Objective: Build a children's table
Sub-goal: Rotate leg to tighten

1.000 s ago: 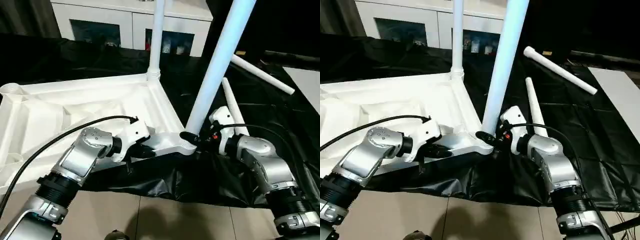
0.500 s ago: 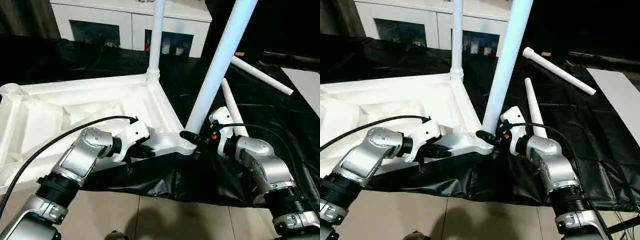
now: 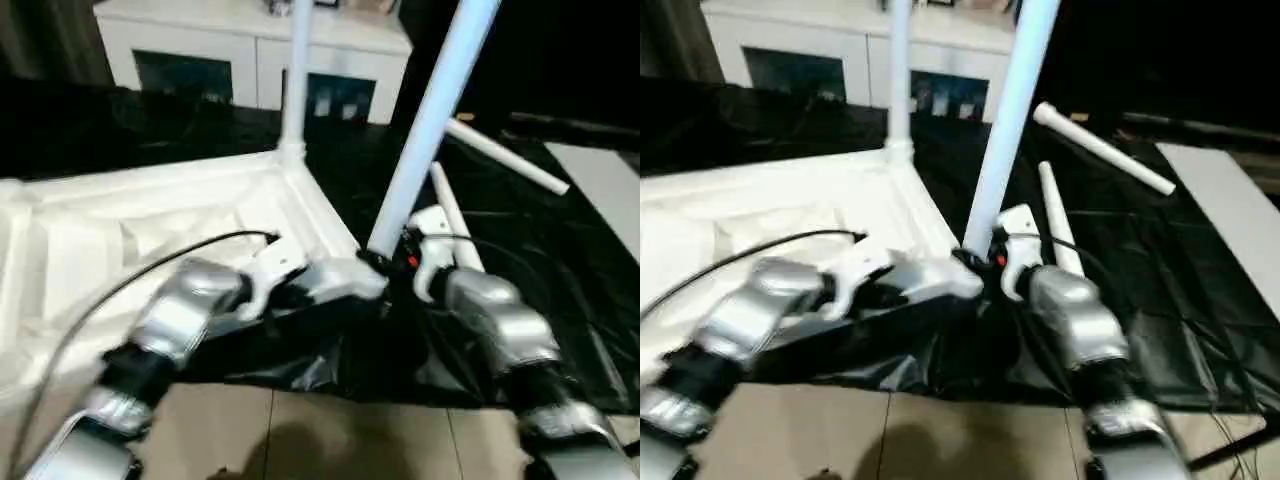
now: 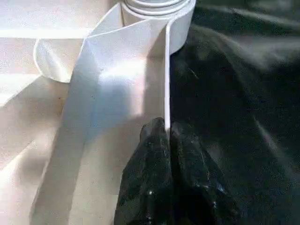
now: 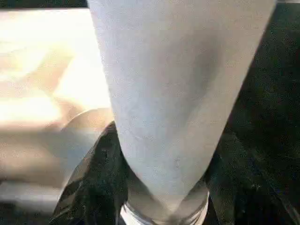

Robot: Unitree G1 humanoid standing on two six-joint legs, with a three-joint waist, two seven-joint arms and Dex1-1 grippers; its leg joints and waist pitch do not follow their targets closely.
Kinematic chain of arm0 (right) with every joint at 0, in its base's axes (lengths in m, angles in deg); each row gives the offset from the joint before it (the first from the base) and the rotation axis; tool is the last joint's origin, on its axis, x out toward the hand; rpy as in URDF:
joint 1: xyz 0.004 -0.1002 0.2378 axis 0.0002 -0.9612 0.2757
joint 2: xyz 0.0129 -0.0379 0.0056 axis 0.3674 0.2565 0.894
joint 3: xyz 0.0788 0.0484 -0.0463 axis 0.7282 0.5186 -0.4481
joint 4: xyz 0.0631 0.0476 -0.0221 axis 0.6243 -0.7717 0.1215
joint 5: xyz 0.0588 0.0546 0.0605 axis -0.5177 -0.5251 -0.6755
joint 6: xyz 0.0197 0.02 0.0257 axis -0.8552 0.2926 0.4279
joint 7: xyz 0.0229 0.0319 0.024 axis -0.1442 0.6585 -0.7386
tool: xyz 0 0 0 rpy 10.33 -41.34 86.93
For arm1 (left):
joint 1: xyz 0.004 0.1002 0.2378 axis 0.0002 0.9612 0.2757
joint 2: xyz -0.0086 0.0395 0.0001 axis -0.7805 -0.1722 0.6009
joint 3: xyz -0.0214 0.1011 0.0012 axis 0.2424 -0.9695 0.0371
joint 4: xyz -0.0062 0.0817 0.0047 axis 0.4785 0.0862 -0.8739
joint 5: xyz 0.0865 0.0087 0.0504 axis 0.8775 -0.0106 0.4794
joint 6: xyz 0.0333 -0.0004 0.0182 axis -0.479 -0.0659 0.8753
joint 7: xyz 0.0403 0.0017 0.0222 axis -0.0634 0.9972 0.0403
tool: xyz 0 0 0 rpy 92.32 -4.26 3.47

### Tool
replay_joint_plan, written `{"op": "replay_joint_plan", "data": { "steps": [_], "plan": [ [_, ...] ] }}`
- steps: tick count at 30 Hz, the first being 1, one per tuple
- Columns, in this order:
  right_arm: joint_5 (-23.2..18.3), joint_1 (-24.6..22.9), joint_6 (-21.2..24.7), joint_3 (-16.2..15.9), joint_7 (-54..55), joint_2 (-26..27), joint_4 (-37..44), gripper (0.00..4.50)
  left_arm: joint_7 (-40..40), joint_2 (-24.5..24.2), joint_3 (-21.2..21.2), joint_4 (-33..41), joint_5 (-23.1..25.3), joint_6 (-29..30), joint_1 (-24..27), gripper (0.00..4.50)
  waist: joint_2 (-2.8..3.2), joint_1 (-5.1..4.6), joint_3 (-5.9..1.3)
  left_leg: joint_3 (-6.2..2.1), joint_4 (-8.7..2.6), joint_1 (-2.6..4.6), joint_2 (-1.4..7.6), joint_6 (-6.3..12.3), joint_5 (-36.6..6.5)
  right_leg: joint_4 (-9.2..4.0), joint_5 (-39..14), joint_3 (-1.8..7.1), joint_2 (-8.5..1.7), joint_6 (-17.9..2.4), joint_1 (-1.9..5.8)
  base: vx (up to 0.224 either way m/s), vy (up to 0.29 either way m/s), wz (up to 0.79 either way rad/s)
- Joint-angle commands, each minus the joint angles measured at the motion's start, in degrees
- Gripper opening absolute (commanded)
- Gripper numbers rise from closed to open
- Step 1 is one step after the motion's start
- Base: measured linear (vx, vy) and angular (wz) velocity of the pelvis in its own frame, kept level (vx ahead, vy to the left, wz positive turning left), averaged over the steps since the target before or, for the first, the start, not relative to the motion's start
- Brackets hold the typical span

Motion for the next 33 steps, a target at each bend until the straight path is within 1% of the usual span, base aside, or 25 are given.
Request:
{"op": "replay_joint_plan", "data": {
  "steps": [1,2,3,4,5,6,7,8,9,10,12,13,14,16,17,18,19,20,21,23,25,27,30,31,33],
  "plan": [
    [-0.02,-2.06,3.48,3.18,8.71,1.48,-9.1,1.94,-5.84,2.43,1.87,-0.94,0.35,2.05,-2.07,0.0,1.09,-0.41,-2.42,-1.22,-4.95,1.65,1.27,-5.74,-25.67,-6.05,-25.02,2.09,-3.25,-7.44,0.35,-0.05,0.005,-0.03],
    [-0.57,-1.15,3.12,3.82,11.37,3.4,-10.77,1.94,-8.88,4.83,2.55,-1.97,0.41,3.31,-2.87,0.0,1.1,-0.33,-2.44,-1.34,-5.0,1.71,1.27,-5.66,-26.26,-6.18,-25.52,1.96,-3.2,-6.92,0.4,-0.05,0.005,-0.03],
    [-0.91,-0.52,2.82,4.19,13.03,4.6,-11.87,1.94,-10.83,6.37,2.99,-2.69,0.44,4.04,-3.42,0.0,1.14,-0.29,-2.34,-1.37,-4.92,2.03,1.21,-5.49,-28.07,-6.65,-26.75,1.83,-3.17,-6.13,-0.03,-0.051,0.006,0.0],
    [-1.26,0.09,2.51,4.51,14.18,5.5,-12.87,1.94,-12.37,7.6,3.35,-3.27,0.37,4.47,-3.89,0.0,1.14,-0.55,-2.19,-1.46,-4.88,2.31,1.11,-5.37,-30.27,-7.05,-28.21,1.55,-3.03,-5.65,-0.34,0.0,0.0,0.0],
    [-1.95,1.58,1.7,5.57,17.05,7.47,-15.26,1.94,-15.03,10.3,3.8,-4.46,0.19,4.52,-4.95,0.0,1.04,-0.54,-2.24,-1.54,-4.93,2.32,1.1,-5.28,-30.82,-7.2,-28.83,1.42,-3.02,-5.19,-0.26,0.0,0.0,0.0],
    [-2.4,2.59,1.16,6.32,18.89,8.73,-16.85,1.94,-16.62,12.01,4.05,-5.23,0.08,4.43,-5.65,0.0,1.2,-0.52,-2.32,-1.67,-4.88,2.65,1.11,-5.28,-31.84,-7.45,-29.29,1.3,-3.08,-4.79,-0.51,0.0,0.0,0.0],
    [-2.4,2.59,1.16,6.32,18.89,8.73,-16.85,1.94,-16.62,12.01,4.05,-5.23,0.08,4.43,-5.65,0.0,1.21,-0.65,-2.42,-1.83,-5.12,2.39,1.15,-5.24,-31.89,-7.34,-28.01,1.16,-2.99,-4.66,-0.16,0.0,0.0,0.0],
    [-3.05,3.83,0.69,7.3,21.24,10.03,-18.8,1.94,-18.04,13.83,3.95,-5.96,0.21,4.07,-6.58,0.0,1.23,-0.59,-2.51,-1.86,-5.24,2.26,1.15,-5.1,-31.67,-7.37,-27.08,1.12,-2.95,-4.63,0.02,0.0,0.0,0.0],
    [-3.56,5.19,0.01,8.58,23.22,10.96,-20.97,1.94,-19.11,15.56,4.23,-6.37,-0.01,3.88,-7.39,0.0,0.92,-0.63,-2.44,-1.85,-5.43,2.0,1.25,-5.02,-31.39,-7.22,-25.6,1.16,-2.93,-4.76,-0.07,0.0,0.0,0.0],
    [-3.55,6.77,-0.67,9.85,24.79,11.46,-23.52,1.94,-19.74,16.91,4.48,-6.54,-0.13,3.33,-8.06,0.0,0.91,-0.62,-2.46,-1.73,-5.31,2.43,1.15,-5.07,-32.49,-7.33,-25.86,1.18,-2.93,-4.78,-0.52,0.0,0.0,0.0],
    [-3.39,7.11,-1.01,10.14,24.79,11.49,-24.1,1.94,-19.73,16.97,4.56,-6.38,-0.12,3.36,-8.06,0.0,0.93,-0.64,-2.47,-1.85,-5.38,2.12,1.05,-4.71,-32.66,-7.41,-25.76,1.14,-3.0,-4.61,-0.2,0.0,0.0,0.0],
    [-3.77,7.36,-1.32,10.75,24.32,11.53,-24.43,1.94,-19.52,16.69,4.63,-6.08,-0.1,3.58,-7.9,0.0,0.88,-0.56,-2.66,-1.86,-5.59,1.66,1.14,-4.45,-31.1,-7.23,-23.79,1.16,-3.09,-4.6,0.22,0.0,0.0,0.0],
    [-4.3,7.71,-1.78,11.52,23.91,11.61,-24.85,1.94,-19.26,16.31,4.62,-5.94,-0.13,3.85,-7.76,0.0,0.9,-0.5,-2.69,-1.79,-5.64,1.62,1.16,-4.37,-30.58,-7.21,-22.95,1.21,-3.09,-4.62,0.19,0.0,0.0,0.0],
    [-4.01,8.15,-2.9,11.47,22.95,11.53,-25.27,1.94,-19.17,16.02,4.66,-6.2,-0.03,3.8,-7.75,0.0,0.82,-0.46,-2.6,-1.59,-5.76,1.53,1.12,-4.03,-29.66,-7.15,-21.53,1.34,-3.0,-4.98,0.16,0.0,0.0,0.0],
    [-3.75,8.53,-4.36,11.3,21.38,11.48,-25.46,1.94,-19.2,15.82,4.83,-6.53,0.03,3.66,-7.78,0.0,0.82,-0.41,-2.59,-1.51,-5.69,1.66,1.14,-4.0,-30.01,-7.25,-21.92,1.38,-3.15,-5.07,-0.04,0.0,0.0,0.0],
    [-3.75,8.53,-4.36,11.3,21.38,11.48,-25.46,1.94,-19.2,15.82,4.83,-6.53,0.03,3.66,-7.78,0.0,0.78,-0.47,-2.53,-1.52,-5.7,1.67,1.12,-3.95,-30.22,-7.3,-22.33,1.34,-3.09,-5.01,-0.05,0.0,0.0,0.0],
    [-3.25,9.44,-6.54,11.12,19.66,11.22,-25.51,2.29,-19.11,15.23,5.08,-7.11,0.04,3.31,-8.12,0.0,1.26,-0.41,-2.57,-1.62,-5.75,1.62,1.12,-4.03,-30.35,-7.27,-22.68,1.35,-3.18,-5.0,0.02,0.0,0.0,0.0],
    [-3.03,10.02,-7.63,11.37,19.15,10.9,-25.63,2.29,-18.77,14.83,5.06,-7.43,0.12,2.93,-8.38,0.0,1.05,-0.54,-2.52,-1.58,-5.76,1.59,1.13,-4.06,-30.76,-7.43,-23.12,1.32,-3.14,-4.9,-0.05,0.0,0.0,0.0],
    [-2.79,10.53,-8.57,11.61,18.81,10.6,-25.79,2.29,-18.46,14.48,5.03,-7.71,0.21,2.58,-8.61,0.0,0.93,-0.54,-2.63,-1.62,-5.73,1.49,1.08,-3.96,-30.48,-7.33,-23.21,1.28,-3.15,-4.91,0.08,0.0,0.0,0.0],
    [-2.46,10.97,-9.88,11.75,17.91,9.78,-25.35,2.29,-17.96,13.85,5.09,-7.88,0.24,2.23,-8.79,0.0,0.92,-0.39,-2.89,-1.54,-5.85,0.93,1.2,-3.68,-27.49,-6.87,-20.01,1.46,-3.17,-5.44,0.45,0.0,0.0,0.0],
    [-1.65,10.56,-10.77,10.91,16.02,8.2,-22.85,2.29,-16.18,12.5,4.6,-7.32,0.29,0.99,-8.45,0.0,0.94,-0.27,-2.76,-1.32,-5.8,1.0,1.25,-3.42,-26.67,-6.85,-18.93,1.52,-3.06,-5.95,0.22,0.0,0.0,0.0],
    [-1.19,9.9,-10.78,10.2,14.67,7.25,-20.95,2.29,-15.07,11.77,4.23,-6.97,0.33,0.52,-8.16,0.0,0.88,-0.25,-2.71,-1.23,-5.75,1.01,1.22,-3.24,-26.58,-6.9,-19.43,1.57,-3.08,-6.15,0.19,0.0,0.0,0.0],
    [-0.19,8.02,-10.32,8.45,12.19,5.29,-16.77,2.29,-12.72,10.26,3.19,-6.39,0.6,-0.78,-7.52,0.0,0.67,0.08,-2.76,-1.11,-5.72,0.86,1.28,-2.61,-24.51,-6.93,-19.0,1.68,-3.16,-6.17,0.39,0.0,0.0,0.0],
    [0.47,6.9,-9.96,7.45,10.62,4.16,-14.61,2.29,-11.72,9.51,2.7,-5.98,0.55,-1.12,-7.14,0.0,1.03,0.17,-2.79,-1.0,-5.7,0.72,1.28,-2.43,-23.33,-6.79,-18.11,1.84,-3.2,-6.42,0.38,0.0,0.0,0.0],
    [1.03,5.4,-9.12,6.39,8.83,2.95,-11.89,2.29,-11.08,8.89,2.49,-5.75,0.49,-1.41,-6.83,0.0,0.75,0.23,-2.98,-0.88,-5.64,0.6,1.33,-2.13,-21.54,-6.6,-16.16,1.85,-3.09,-6.78,0.61,0.0,0.0,0.0]
  ]
}}
